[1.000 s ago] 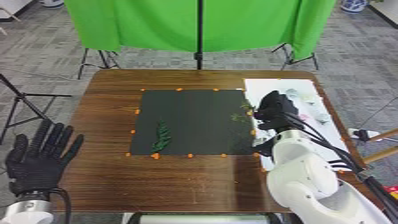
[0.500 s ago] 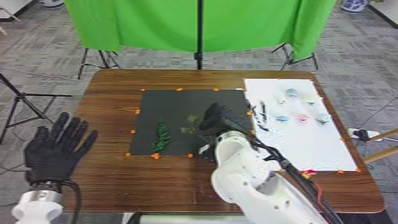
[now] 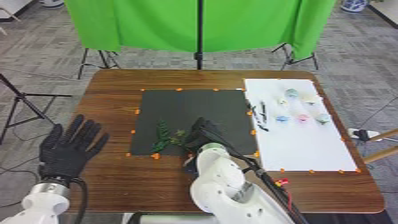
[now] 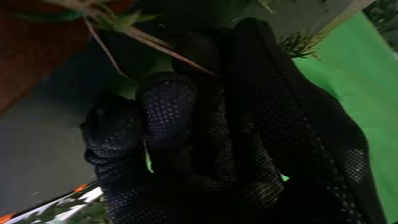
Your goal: Arrange flowers
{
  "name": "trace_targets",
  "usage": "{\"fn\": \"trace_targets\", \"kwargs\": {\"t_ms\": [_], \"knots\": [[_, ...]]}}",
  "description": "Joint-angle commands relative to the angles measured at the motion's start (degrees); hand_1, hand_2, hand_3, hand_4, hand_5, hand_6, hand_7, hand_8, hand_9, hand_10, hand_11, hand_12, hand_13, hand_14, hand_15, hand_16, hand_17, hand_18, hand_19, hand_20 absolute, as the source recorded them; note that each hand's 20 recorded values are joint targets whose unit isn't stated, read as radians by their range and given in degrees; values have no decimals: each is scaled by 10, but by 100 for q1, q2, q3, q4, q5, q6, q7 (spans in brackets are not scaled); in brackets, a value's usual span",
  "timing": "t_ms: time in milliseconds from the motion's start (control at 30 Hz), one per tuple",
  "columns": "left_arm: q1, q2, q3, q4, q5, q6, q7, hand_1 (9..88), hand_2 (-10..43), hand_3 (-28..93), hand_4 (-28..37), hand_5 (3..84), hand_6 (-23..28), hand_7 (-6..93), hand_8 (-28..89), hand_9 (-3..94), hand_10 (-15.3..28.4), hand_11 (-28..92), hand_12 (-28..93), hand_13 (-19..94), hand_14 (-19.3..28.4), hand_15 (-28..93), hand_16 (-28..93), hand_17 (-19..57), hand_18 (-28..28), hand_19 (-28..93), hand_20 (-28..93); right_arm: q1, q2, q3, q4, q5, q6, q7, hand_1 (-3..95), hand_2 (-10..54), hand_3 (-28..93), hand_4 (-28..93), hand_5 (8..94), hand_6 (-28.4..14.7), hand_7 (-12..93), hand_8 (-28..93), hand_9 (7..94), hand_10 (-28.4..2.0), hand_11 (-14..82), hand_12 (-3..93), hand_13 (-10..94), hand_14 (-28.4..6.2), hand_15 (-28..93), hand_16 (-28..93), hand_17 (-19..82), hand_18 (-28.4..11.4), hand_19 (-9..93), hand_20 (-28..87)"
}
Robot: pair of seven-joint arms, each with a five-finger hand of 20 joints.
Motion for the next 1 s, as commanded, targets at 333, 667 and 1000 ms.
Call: {"fn": "trace_targets", "kwargs": {"t_ms": [333,667,1000], "knots": [[69,-24,95,66,-120,1,37,279,146,739,-283,418,61,186,-112,397,155,238,120,323,151,389,-50,-49,154,376,185,4,15,-2,-32,-38,816,56,490,-95,704,-234,576,-91,193,-83,684,-180,421,445,677,-154,705,393,474,-254,932,461],[259,-87,45,13,-144,-179,375,278,145,740,-283,417,61,187,-113,396,154,237,120,322,151,388,-50,-49,154,376,185,201,389,8,-576,113,823,-256,438,-95,723,-230,547,-105,164,-79,642,-211,438,316,655,-173,720,388,456,-261,932,461],[550,-297,-119,-77,-154,-345,653,279,144,739,-283,417,60,185,-112,396,154,237,120,322,151,389,-50,-49,154,376,185,-348,1420,481,-1666,1061,-516,-1423,411,-60,715,-201,631,-81,272,-11,620,-222,377,285,577,-193,706,350,376,-259,919,367]]}}
